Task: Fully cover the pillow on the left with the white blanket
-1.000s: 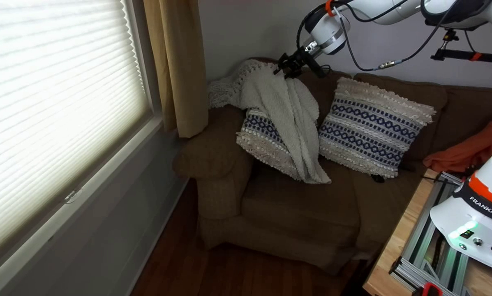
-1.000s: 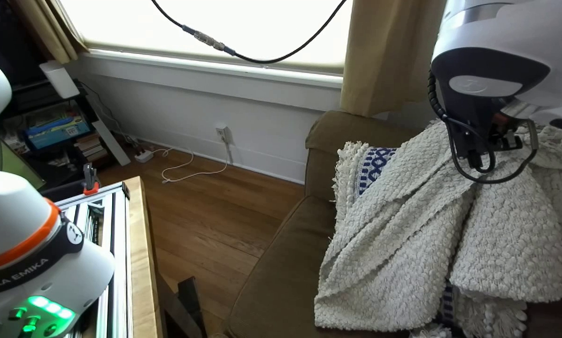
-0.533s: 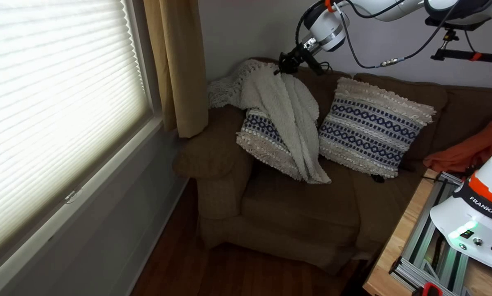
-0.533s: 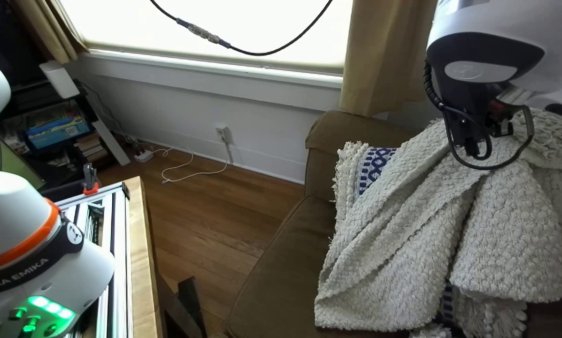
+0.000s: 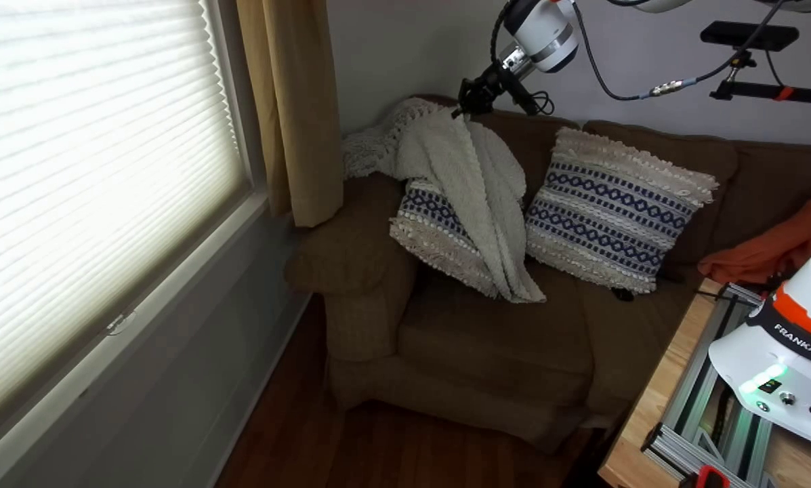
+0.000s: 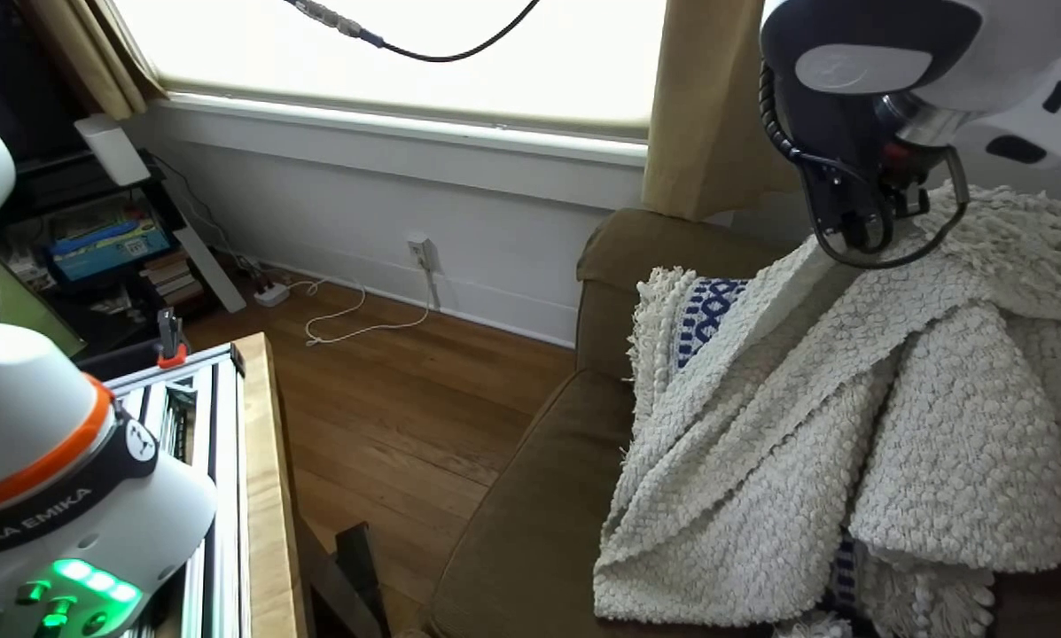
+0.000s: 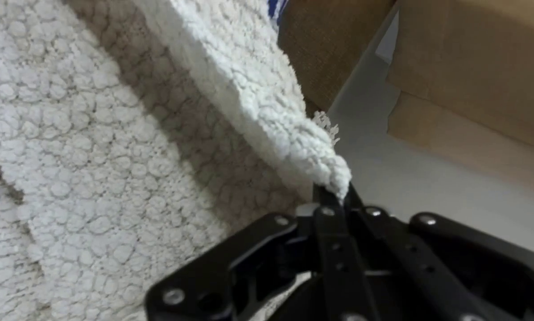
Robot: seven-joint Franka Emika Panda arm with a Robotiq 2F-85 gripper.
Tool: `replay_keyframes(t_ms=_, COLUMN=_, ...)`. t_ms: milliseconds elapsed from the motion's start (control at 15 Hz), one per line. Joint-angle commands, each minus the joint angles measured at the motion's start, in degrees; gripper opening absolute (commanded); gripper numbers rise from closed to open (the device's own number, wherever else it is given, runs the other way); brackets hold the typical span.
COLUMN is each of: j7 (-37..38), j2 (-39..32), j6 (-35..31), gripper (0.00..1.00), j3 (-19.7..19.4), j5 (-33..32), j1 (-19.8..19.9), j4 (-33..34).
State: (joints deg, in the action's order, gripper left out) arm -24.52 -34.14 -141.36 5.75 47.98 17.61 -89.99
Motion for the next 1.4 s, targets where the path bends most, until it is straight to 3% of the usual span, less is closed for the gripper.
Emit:
replay_keyframes(t_ms=0, j7=-6.43, j2=6.93, j6=1.86, gripper=0.01, j3=1.44, j5=0.05, j1=-1.51, j4=-8.58)
replay_keyframes(t_ms=467, j7=-26.79, j2=13.96, j6=6.82, gripper=0.01, j3=6.17, j5=6.07, j1=-3.68, j4=-16.11)
replay_keyframes(t_ms=800, j7=-34.99, j2=16.94, j6=25.23, gripper=0.01, j3=3.63, j5=11.55, j1=-4.87, j4=-19.21)
replay_keyframes(t_ms=1333, j7=-31.55, j2=14.23, j6=54.44, gripper=0.01, j3=-3.21, j5=8.32, j1=-5.95, j4=-17.93)
